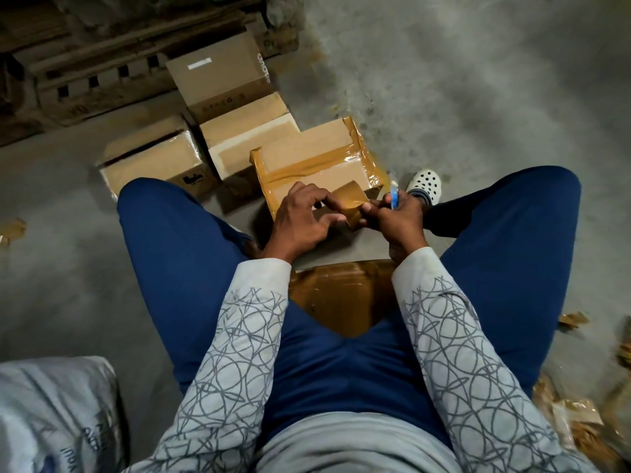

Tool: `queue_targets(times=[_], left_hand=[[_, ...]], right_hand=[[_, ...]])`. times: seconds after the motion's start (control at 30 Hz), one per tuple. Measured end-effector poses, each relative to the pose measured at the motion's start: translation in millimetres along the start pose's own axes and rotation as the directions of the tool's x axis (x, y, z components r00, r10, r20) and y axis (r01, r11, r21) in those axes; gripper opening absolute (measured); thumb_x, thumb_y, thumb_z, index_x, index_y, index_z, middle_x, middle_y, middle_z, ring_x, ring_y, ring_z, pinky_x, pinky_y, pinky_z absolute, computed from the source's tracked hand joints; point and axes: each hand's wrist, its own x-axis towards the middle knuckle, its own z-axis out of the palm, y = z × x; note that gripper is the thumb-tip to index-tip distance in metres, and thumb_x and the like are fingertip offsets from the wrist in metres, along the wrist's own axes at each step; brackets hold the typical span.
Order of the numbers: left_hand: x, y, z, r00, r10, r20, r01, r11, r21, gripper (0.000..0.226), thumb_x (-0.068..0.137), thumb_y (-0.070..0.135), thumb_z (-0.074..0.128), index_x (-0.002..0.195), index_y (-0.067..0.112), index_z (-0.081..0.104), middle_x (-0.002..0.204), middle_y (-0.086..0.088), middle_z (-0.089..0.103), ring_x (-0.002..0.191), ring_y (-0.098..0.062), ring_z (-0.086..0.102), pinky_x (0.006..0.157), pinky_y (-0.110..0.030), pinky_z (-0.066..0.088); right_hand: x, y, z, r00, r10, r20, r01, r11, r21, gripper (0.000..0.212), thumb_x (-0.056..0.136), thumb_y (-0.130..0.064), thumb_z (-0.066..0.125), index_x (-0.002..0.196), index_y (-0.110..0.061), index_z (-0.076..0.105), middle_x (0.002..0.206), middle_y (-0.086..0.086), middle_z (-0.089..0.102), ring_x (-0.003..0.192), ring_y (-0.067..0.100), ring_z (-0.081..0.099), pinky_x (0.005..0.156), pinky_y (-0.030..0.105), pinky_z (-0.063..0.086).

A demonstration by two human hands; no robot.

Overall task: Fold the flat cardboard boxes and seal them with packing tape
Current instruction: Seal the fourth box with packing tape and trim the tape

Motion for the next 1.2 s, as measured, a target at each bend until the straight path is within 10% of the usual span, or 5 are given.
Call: queue_targets(times=[0.27,0.43,0.67,1.2], left_hand=[[-2.7,4.5,6.0,0.979,0.115,-0.167,-0.086,0.981,0.173,0.017,0.074,0.006,0.077,0.079,0.021,0.071,0.087,0.003,0.065,0.087,-0.014,0.053,0.065,-0.031,0.048],[-9.6,6.5,8.1,0.979,0.166,-0.121,-0.136,0.966,0.222,0.013,0.072,0.008,0.08,0.078,0.018,0.074,0.083,0.001,0.066,0.084,-0.017,0.054,0.062,-0.036,0.05],[-12.9,11.7,10.3,0.983,0.157,-0.092,-0.136,0.97,0.204,0.012,0.072,0.012,0.081,0.077,0.022,0.077,0.079,0.002,0.067,0.081,-0.016,0.053,0.059,-0.034,0.05],[-10.0,2.8,8.2,0.975,0.182,-0.131,-0.146,0.958,0.247,0.013,0.074,0.017,0.084,0.083,0.025,0.079,0.081,0.003,0.068,0.082,-0.014,0.051,0.059,-0.028,0.042]], right_hand=[[-5.6,7.1,10.5,0.995,0.008,0.096,-0.013,0.998,0.054,0.061,0.068,-0.047,0.088,0.108,-0.011,0.058,0.109,0.012,0.071,0.096,0.025,0.074,0.081,0.044,0.062],[-4.2,12.2,14.2,0.999,0.031,-0.038,-0.026,0.992,0.126,0.046,0.072,-0.009,0.088,0.085,-0.019,0.045,0.092,0.009,0.068,0.094,0.028,0.072,0.071,0.042,0.063],[0.7,5.1,3.8,0.996,0.091,-0.019,-0.08,0.94,0.331,0.048,0.071,0.012,0.08,0.106,-0.008,0.054,0.101,0.013,0.07,0.082,0.02,0.073,0.059,0.023,0.057],[6.0,-0.1,2.5,0.997,-0.018,-0.077,0.036,0.971,0.236,0.044,0.075,0.002,0.082,0.092,-0.019,0.047,0.108,0.012,0.067,0.097,0.025,0.071,0.076,0.04,0.063]])
